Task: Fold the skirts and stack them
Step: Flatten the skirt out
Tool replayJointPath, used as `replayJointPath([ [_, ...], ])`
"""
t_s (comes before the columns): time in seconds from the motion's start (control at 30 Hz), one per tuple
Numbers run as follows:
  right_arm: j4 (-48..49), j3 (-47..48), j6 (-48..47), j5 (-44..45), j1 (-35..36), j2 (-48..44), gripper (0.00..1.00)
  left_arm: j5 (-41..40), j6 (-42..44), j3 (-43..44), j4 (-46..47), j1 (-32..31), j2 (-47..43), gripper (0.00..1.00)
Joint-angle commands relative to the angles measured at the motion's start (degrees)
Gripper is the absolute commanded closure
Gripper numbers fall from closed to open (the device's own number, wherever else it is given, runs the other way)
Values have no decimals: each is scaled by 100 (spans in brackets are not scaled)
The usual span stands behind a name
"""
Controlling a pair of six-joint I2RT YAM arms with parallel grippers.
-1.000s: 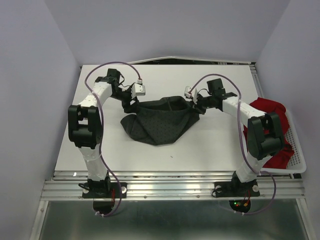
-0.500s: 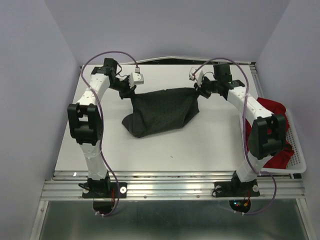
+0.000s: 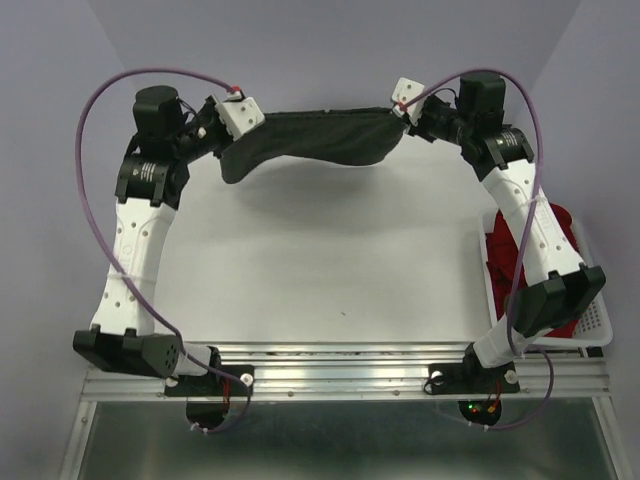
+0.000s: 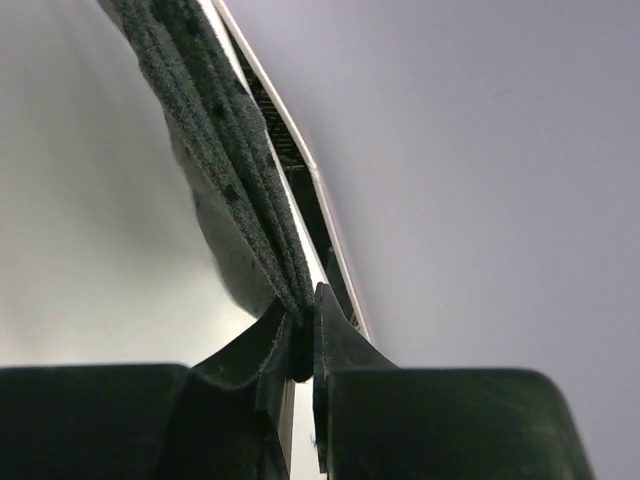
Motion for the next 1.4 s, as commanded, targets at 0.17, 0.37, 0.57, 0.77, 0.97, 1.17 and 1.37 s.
replayJointPath([
  [0.17, -350, 289, -92, 1595, -361, -267, 99, -1741, -770, -1133, 1264, 327, -821, 100],
  [0.37, -219, 756, 48, 1489, -361, 532, 99, -1831, -1333, -211, 1123, 327, 110, 100],
  [0.57, 353, 1808, 285, 1709, -361, 1823, 99, -1741, -1658, 1115, 1114, 265, 1594, 100],
  [0.77, 1248, 4262, 286, 2279, -361, 3679, 99, -2523, -2001, 4049, 1088, 265, 3843, 100],
  [0.97, 3762, 3666, 969, 2746, -518, 3401, 99, -3079, -2308, 3115, 3331, 318, 3490, 100],
  [1.17, 3773, 1315, 779, 1667, -572, 2575, 99, -2270, -1722, 1062, 3680, 274, 2784, 100],
  [1.37, 3297, -1964, -337, 813, -431, 1836, 99, -1770, -1168, -987, 3391, 248, 2599, 100],
])
